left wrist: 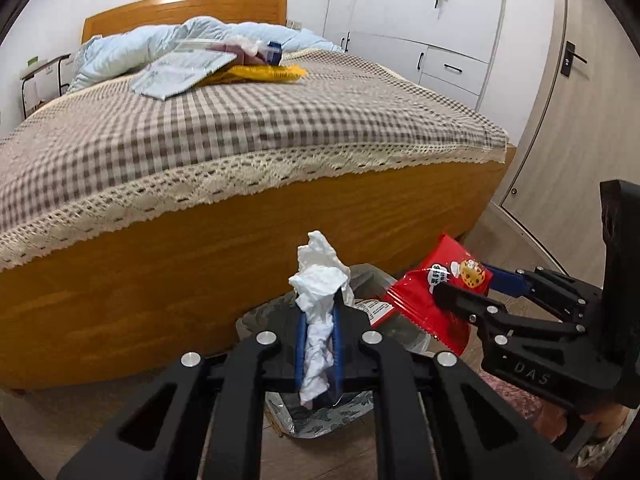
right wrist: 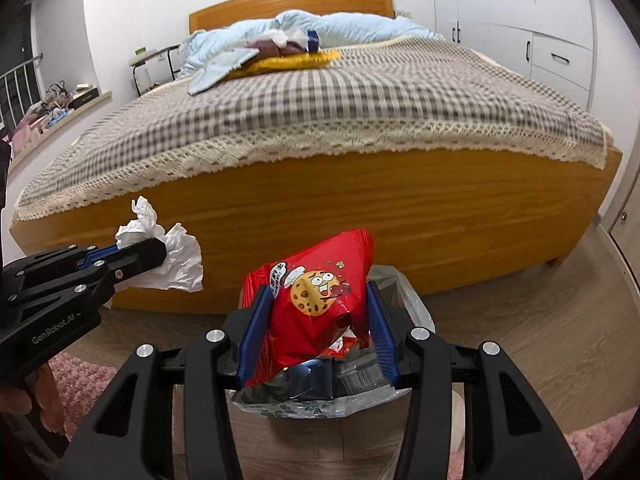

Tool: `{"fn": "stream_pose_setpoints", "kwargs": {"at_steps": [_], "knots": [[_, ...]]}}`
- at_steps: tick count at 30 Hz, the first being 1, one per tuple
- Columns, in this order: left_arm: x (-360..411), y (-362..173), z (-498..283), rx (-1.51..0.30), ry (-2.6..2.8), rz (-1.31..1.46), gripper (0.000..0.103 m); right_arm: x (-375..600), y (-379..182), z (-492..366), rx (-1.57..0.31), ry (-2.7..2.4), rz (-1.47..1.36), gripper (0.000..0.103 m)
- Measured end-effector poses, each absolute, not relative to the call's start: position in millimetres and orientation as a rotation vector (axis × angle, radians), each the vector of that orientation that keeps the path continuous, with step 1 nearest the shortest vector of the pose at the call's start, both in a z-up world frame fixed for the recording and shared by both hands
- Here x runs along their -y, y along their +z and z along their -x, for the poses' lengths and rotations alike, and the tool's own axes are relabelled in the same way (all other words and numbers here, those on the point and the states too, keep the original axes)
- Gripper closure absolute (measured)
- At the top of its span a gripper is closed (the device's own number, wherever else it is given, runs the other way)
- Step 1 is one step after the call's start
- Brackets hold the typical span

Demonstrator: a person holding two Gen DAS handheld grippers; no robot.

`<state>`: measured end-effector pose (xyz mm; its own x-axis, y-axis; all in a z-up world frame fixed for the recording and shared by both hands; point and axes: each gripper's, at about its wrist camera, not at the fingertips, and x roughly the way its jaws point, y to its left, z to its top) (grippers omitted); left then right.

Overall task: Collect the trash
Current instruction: 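Lower both tools holding tissue and cookie bag over the bin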

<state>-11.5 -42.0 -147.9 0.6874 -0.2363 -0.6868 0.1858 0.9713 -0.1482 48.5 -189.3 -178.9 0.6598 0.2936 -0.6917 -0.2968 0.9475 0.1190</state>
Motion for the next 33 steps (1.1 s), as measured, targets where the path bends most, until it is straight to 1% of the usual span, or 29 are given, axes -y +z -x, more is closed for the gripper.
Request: {"fn": "stream_pose_setpoints", "kwargs": {"at_steps": [14, 25, 33], "knots": [[37.8, -192.6, -16.1, -0.908, -0.202, 0.113, 0.095, 194.5, -206.8, -68.1, -0.881, 0.303, -0.023, 0.057], [42.9, -232.7, -45.1, -1.017, -0.171, 0.163, 0.095, 194.5, -244.8, -97.7, -0.995, 0.275, -0.03, 0.057], [51.7, -274.0, -65.4, -1.118, -0.17, 0.173, 0.095, 189.5, -275.3, -131.9, -1.063, 0.276, -0.023, 0.057]]}}
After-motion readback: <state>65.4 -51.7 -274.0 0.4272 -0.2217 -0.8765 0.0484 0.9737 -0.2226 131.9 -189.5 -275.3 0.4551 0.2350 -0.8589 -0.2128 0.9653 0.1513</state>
